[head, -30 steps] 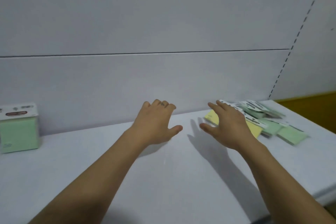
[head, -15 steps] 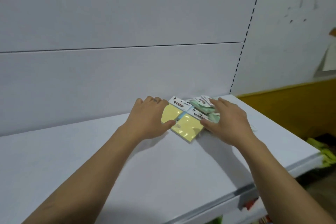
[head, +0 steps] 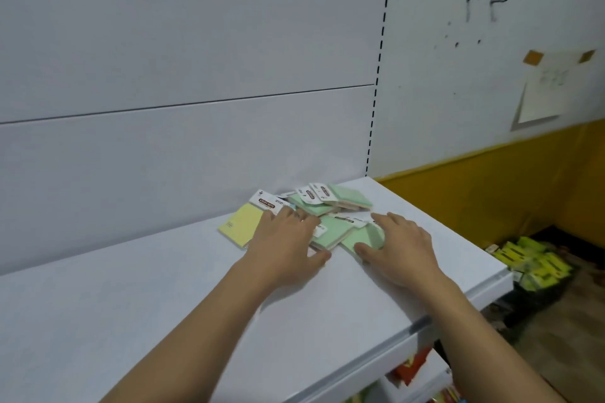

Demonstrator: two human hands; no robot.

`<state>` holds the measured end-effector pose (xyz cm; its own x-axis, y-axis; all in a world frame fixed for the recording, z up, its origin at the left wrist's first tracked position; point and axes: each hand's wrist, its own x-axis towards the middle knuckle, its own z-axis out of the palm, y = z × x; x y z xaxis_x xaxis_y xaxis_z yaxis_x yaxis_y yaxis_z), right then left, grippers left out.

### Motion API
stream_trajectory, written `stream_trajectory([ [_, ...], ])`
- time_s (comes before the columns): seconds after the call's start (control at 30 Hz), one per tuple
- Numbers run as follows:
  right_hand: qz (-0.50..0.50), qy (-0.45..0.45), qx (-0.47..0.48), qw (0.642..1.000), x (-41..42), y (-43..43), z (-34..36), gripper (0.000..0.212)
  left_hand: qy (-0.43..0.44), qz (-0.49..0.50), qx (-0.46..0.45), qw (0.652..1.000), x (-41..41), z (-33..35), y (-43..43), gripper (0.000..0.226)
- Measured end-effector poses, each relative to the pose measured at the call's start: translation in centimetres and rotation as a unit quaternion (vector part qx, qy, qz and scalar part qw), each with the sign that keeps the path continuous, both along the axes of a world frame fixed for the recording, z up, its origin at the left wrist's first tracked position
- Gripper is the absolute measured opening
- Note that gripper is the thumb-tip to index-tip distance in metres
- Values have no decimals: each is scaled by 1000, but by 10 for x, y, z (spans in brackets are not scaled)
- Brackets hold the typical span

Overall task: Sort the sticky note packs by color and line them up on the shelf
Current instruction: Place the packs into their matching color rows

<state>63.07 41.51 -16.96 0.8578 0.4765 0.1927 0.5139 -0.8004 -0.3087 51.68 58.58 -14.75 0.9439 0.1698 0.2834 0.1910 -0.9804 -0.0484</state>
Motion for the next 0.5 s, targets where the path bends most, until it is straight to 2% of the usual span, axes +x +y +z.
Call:
stream_trajectory([
  [0.07,-5,-3,24,1000,-2,-2,-8,78,-1,-2,2,1000,6,-5,-7,57],
  [0.17,-21,-2,57,998,-3,-5,-14,95,-10,-9,16,1000,13,-15,-15,50],
  [0.27,-31,-9,51,998,-3,-6,-16,104,-2,-6,38,999,18,-23,-22,48],
  [0.33,-26,-13,37,999,-4,-6,-17,100,-12,-4,39,999,19,-27,-23,45],
  [0.5,-4,-5,43,999,0,-8,-17,74,-27,-36,26,999,18,-36,-21,45],
])
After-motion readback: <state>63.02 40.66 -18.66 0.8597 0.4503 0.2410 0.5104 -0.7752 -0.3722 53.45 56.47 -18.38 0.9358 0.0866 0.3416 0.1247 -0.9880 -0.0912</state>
